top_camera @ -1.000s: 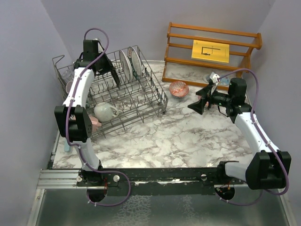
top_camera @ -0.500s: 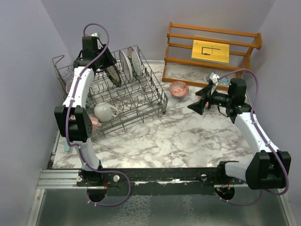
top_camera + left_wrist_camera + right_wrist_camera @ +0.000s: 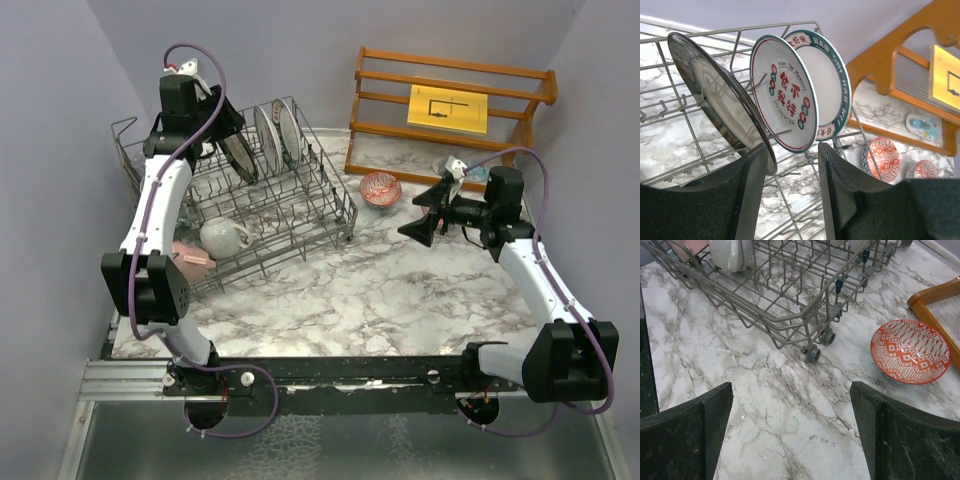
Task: Load the mixed dishes into the dish rack
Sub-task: Insert the plate into the dish rack.
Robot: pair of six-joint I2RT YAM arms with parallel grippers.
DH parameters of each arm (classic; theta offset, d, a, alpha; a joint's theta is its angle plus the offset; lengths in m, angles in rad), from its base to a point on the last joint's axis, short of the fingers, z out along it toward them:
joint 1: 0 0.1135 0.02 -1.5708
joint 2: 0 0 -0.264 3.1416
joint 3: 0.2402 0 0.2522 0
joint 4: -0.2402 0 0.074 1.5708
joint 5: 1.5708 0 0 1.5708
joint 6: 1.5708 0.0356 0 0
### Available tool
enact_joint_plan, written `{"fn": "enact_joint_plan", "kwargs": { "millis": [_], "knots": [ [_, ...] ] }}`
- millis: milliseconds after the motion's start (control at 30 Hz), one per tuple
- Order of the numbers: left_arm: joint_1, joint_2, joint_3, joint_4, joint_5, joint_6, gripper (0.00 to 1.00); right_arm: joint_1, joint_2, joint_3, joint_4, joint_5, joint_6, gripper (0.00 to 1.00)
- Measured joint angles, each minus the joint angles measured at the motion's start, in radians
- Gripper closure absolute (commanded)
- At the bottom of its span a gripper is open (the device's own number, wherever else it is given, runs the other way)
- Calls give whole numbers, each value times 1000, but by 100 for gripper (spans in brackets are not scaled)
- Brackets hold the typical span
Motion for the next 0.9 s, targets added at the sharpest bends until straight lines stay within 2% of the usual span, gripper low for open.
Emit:
{"fn": "enact_joint_plan", "kwargs": {
  "millis": [133, 333, 533, 733, 800, 900],
  "knots": [
    [0, -136, -134, 96, 2, 0, 38, 0, 0, -1, 0, -17, -3, 0],
    [0, -370, -420, 328, 7, -43, 15, -5, 0, -12, -1, -33, -3, 0],
    [0, -527, -660, 547, 75, -159, 14, -18, 0, -24, 1, -64, 2, 0],
    [-12, -571, -816, 738, 220, -328, 14, -21, -3, -55, 4, -163, -29, 0],
    [-55, -572, -841, 762, 233, -348, 14, -21, -5, -80, 5, -216, -60, 0],
    [-180, -584, -852, 768, 233, -331, 14, -21, -5, -105, 4, -260, -93, 0]
  ]
}}
